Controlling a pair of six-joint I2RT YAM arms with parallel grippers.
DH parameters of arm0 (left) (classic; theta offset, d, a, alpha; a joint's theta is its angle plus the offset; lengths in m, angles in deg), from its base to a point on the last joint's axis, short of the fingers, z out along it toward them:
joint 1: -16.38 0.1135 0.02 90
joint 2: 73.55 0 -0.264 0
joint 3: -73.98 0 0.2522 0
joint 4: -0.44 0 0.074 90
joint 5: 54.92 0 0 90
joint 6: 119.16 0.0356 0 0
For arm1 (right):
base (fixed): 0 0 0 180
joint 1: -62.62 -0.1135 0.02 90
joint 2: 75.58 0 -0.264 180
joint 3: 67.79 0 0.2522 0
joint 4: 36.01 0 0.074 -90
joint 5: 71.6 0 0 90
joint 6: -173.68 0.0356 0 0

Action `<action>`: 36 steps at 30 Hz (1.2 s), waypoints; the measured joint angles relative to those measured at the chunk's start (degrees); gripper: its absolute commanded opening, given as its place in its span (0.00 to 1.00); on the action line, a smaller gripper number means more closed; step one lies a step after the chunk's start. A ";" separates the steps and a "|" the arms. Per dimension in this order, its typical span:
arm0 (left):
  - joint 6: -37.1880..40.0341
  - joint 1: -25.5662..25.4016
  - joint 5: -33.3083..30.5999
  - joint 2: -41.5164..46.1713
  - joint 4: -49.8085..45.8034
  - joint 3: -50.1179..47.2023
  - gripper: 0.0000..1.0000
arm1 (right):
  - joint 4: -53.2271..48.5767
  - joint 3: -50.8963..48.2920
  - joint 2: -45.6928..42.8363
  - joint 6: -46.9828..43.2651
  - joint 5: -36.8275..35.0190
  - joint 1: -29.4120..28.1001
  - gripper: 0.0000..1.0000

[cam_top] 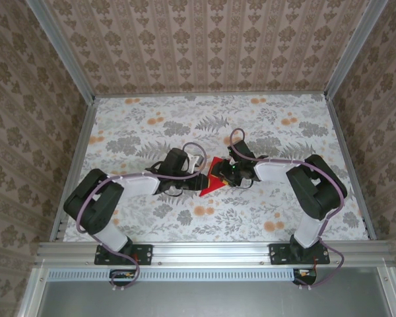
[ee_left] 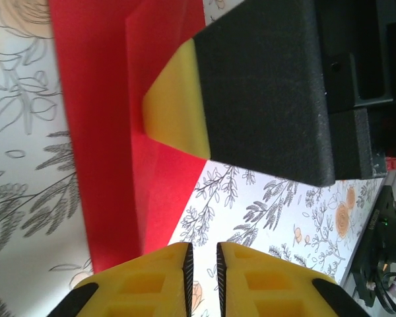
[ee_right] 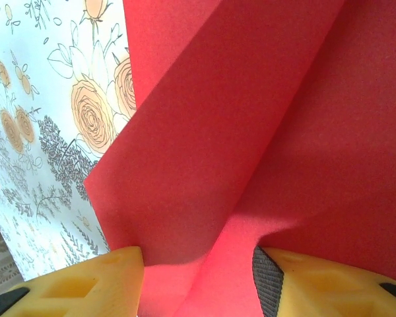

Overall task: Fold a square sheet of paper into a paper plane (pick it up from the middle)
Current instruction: Fourth fold the wing at the center of the table.

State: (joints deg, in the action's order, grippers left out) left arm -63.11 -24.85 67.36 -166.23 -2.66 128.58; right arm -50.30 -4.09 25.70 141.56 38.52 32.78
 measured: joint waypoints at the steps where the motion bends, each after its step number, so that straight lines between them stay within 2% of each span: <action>1: -0.02 -0.15 0.15 -0.66 0.04 0.48 0.18 | -0.11 0.04 0.00 0.17 0.02 0.00 0.52; 13: -0.37 -0.35 -2.25 -3.54 -2.10 1.70 0.13 | -1.07 0.68 0.26 0.55 0.00 0.00 0.52; 36: -0.37 -0.31 -4.70 -5.09 -4.11 2.71 0.11 | -5.44 2.97 1.51 0.52 -1.51 -0.22 0.46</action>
State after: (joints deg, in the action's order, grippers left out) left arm -63.49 -25.16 62.66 -171.33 -6.77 131.29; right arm -55.75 -1.12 27.20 142.09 37.01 32.56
